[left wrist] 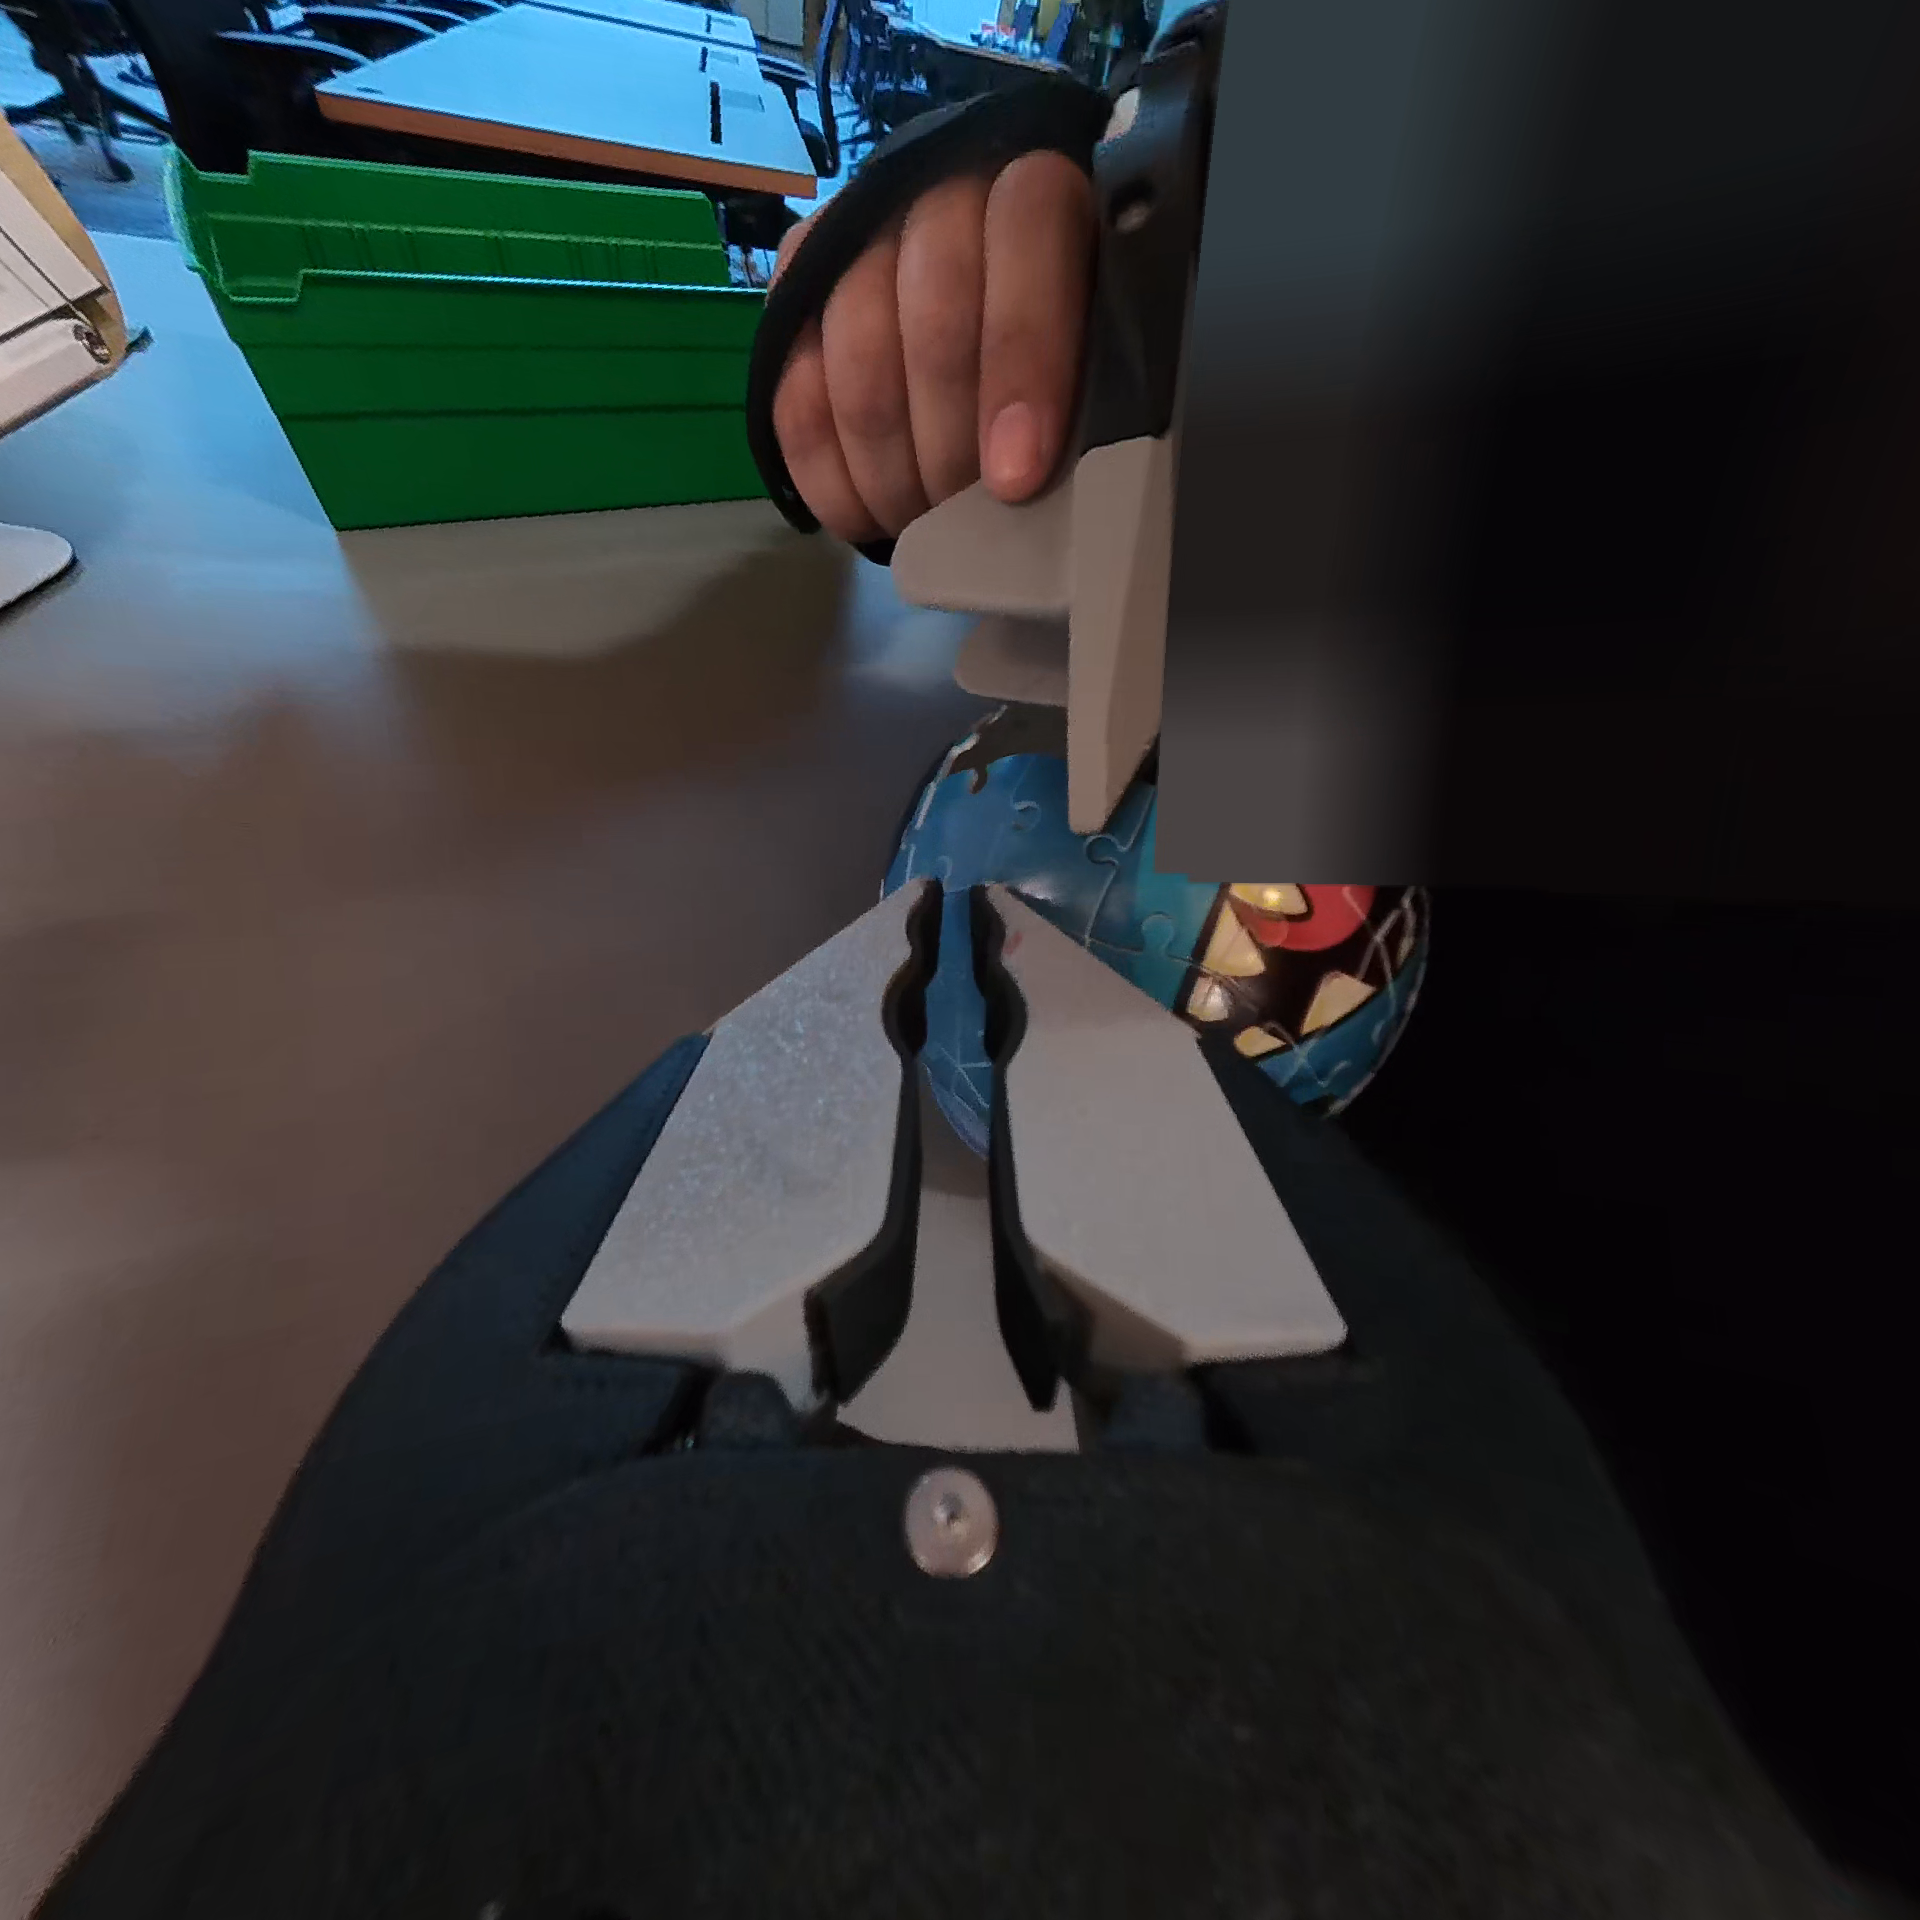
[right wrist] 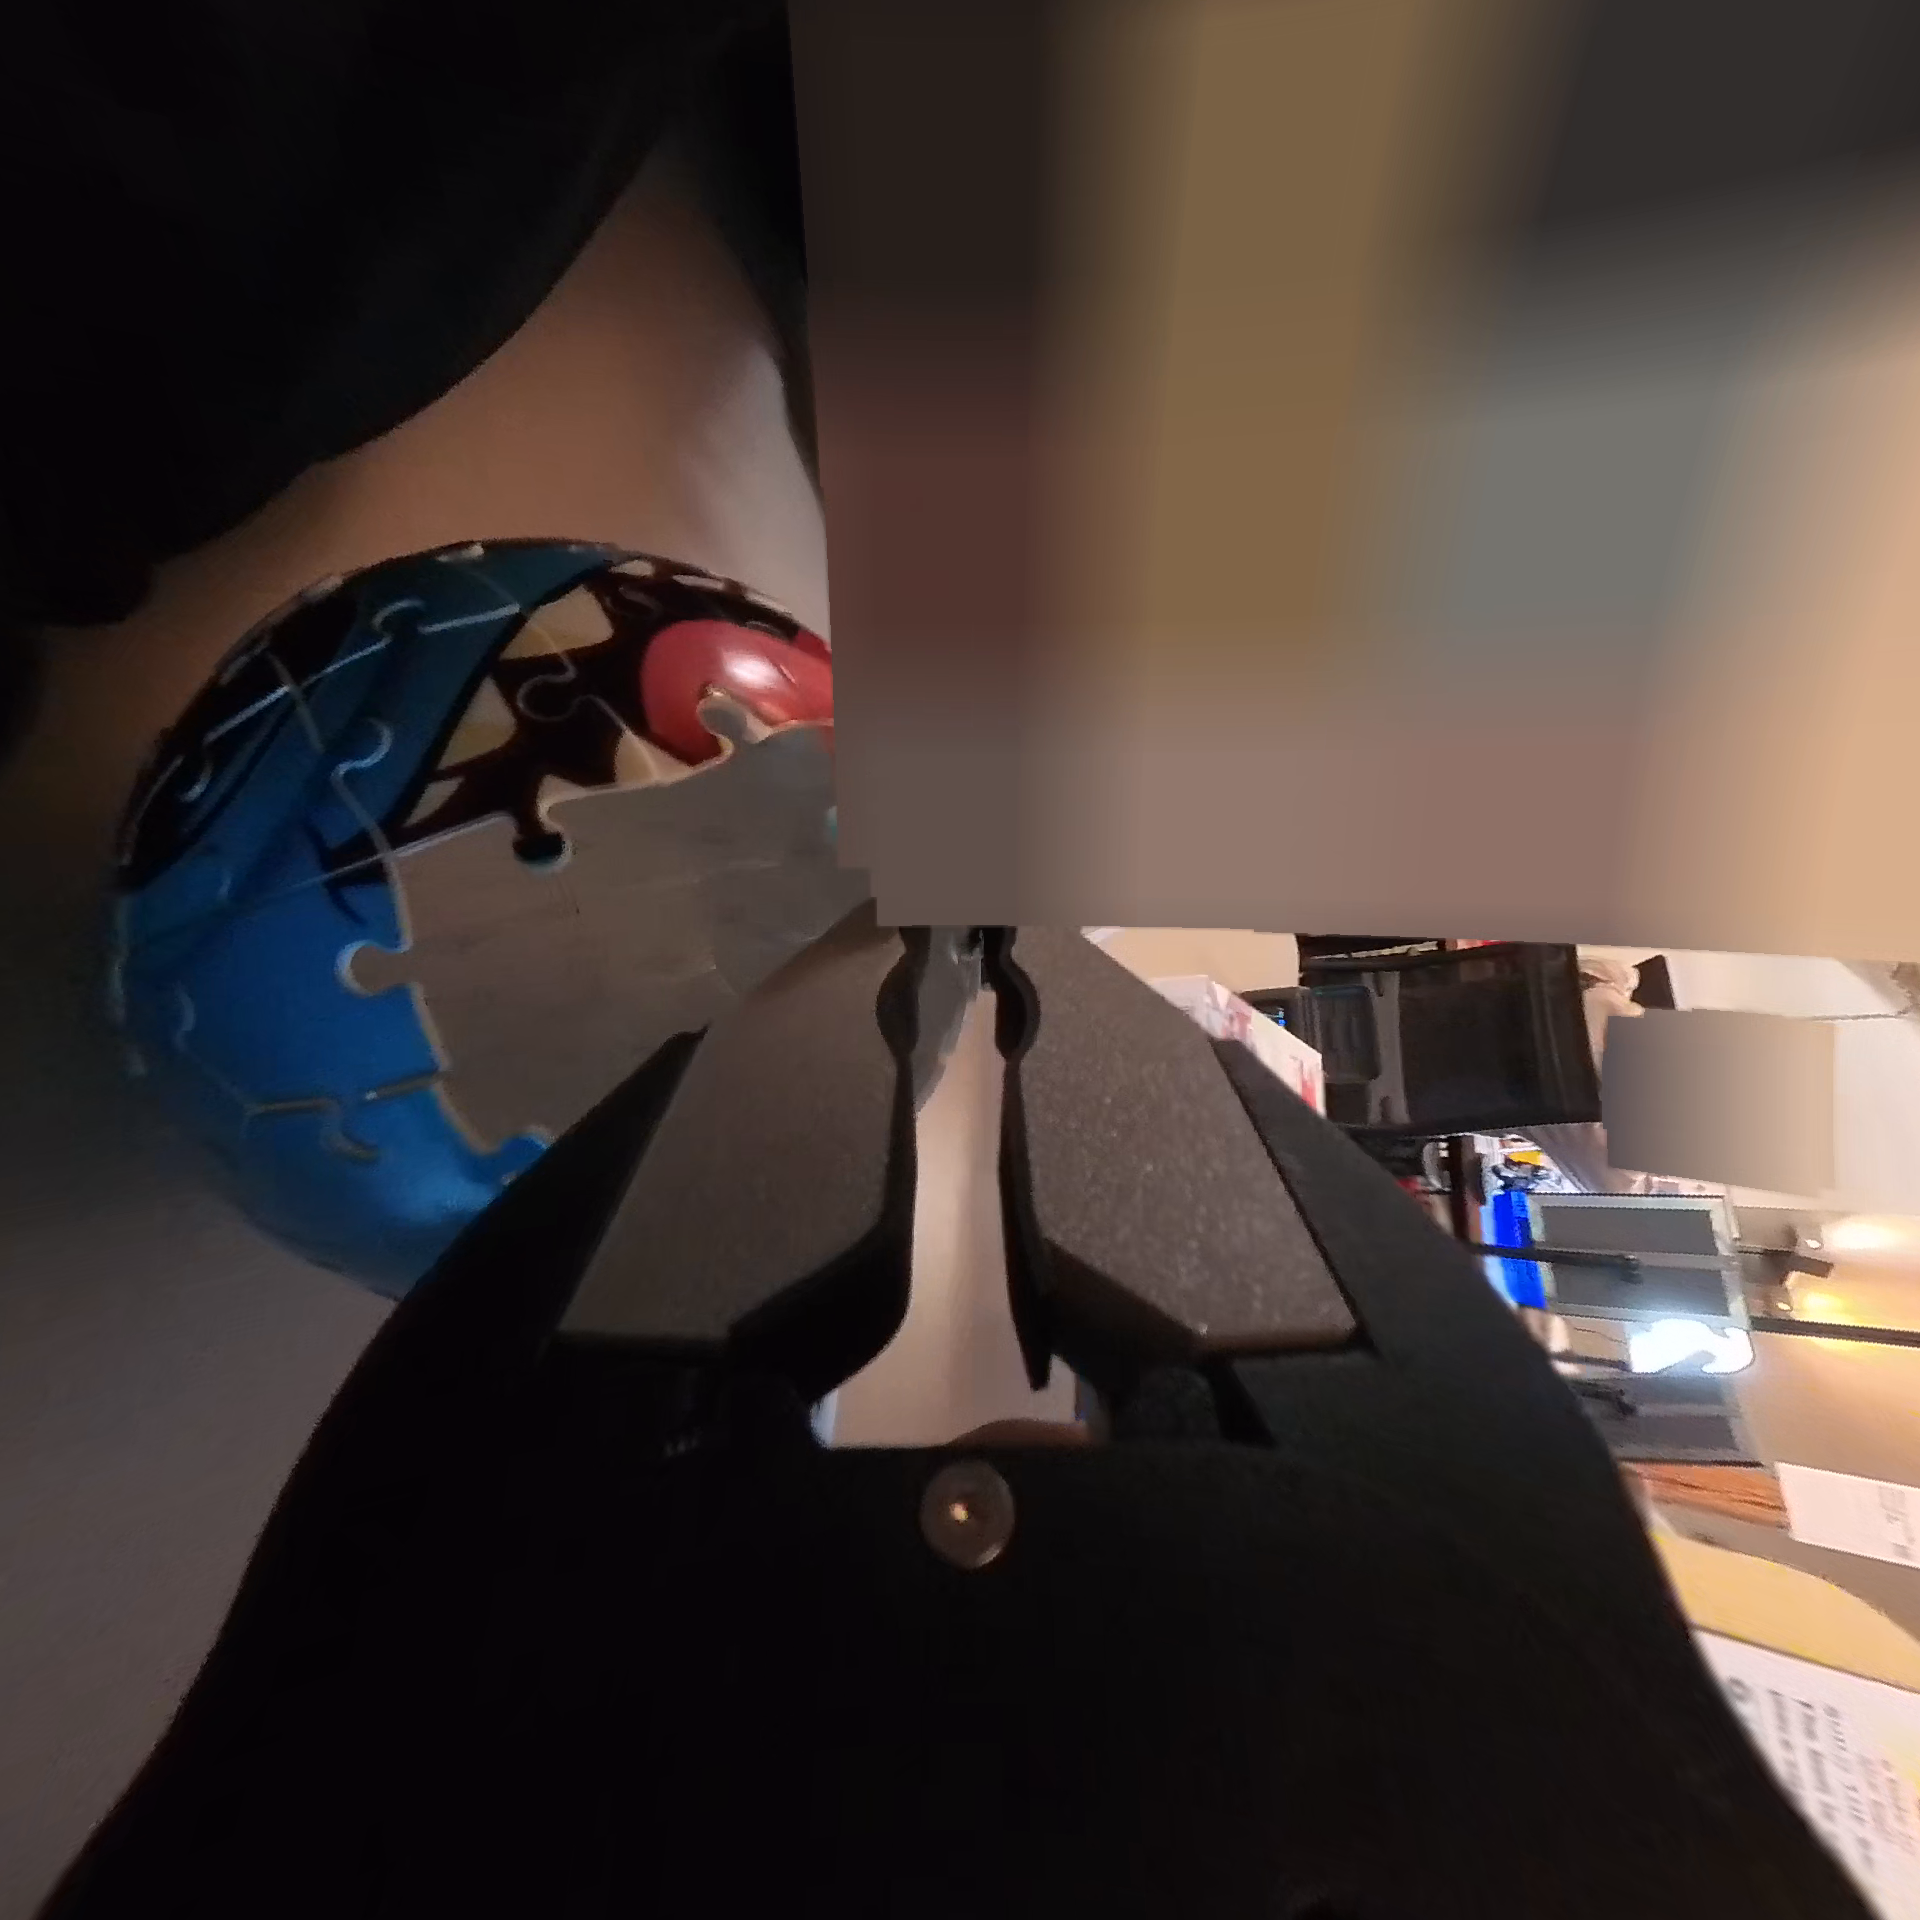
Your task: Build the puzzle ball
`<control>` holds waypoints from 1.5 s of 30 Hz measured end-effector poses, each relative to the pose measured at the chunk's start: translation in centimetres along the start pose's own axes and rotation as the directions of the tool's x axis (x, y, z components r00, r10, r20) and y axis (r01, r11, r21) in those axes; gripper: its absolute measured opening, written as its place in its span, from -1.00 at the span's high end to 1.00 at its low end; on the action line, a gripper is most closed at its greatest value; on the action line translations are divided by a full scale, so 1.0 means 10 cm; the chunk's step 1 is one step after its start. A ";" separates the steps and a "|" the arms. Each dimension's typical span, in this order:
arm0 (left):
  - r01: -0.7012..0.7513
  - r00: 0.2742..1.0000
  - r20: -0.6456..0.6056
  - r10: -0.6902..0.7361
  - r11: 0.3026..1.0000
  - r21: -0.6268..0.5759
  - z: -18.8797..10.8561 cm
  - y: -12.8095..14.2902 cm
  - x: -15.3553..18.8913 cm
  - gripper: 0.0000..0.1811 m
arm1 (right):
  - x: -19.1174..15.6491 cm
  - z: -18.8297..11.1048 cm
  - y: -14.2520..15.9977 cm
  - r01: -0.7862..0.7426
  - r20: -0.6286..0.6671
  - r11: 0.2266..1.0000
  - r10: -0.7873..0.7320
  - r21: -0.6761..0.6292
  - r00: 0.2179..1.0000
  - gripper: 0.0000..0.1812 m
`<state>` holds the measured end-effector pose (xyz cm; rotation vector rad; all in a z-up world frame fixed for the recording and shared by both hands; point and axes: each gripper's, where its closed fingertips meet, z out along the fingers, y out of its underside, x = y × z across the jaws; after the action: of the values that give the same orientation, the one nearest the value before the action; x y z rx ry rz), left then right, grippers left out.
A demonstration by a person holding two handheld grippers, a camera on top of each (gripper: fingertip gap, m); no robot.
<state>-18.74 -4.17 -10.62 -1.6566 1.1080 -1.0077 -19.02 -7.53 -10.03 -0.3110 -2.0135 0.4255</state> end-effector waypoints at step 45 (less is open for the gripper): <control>0.028 0.999 -0.027 -0.027 1.000 0.006 0.09 -0.02 0.05 0.93 | -0.01 -0.10 0.03 0.004 0.015 1.000 -0.004 -0.004 1.000 1.00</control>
<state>-17.71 -4.39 -10.65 -1.6620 1.1017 -1.0530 -18.03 -7.13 -9.83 -0.3069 -2.0297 0.4226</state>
